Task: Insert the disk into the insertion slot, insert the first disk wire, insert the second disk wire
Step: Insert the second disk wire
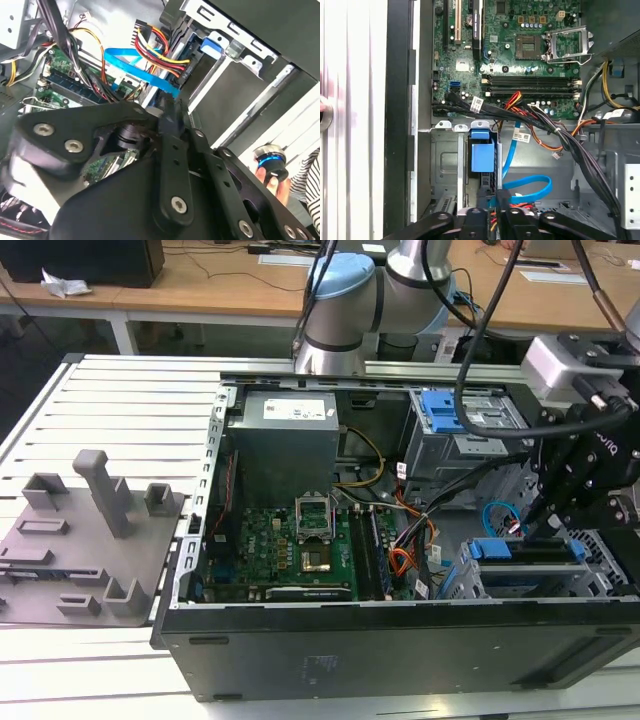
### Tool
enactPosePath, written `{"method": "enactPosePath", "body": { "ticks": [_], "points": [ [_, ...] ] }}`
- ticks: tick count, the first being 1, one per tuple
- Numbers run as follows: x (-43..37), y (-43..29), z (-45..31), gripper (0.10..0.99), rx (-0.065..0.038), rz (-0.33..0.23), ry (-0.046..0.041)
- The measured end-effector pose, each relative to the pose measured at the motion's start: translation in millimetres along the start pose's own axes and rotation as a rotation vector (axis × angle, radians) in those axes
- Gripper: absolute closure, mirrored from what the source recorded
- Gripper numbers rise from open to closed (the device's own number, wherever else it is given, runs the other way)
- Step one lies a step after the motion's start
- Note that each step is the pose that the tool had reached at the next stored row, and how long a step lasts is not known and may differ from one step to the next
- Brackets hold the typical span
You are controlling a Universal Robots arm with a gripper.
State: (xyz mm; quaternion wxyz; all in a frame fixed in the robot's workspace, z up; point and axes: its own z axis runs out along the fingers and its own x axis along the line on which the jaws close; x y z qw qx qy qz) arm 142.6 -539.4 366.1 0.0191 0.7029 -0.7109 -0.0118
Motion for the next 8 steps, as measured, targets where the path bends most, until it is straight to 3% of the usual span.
{"method": "enactPosePath", "body": {
  "ticks": [2,4,8],
  "points": [
    [0.0,1.4,-3.0,0.98,0.0,0.0,-0.0028],
    [0.2,7.4,-2.9,0.98,0.001,0.0,-0.0039],
    [0.1,7.7,-2.9,0.98,0.001,0.0,-0.0038]
  ]
}}
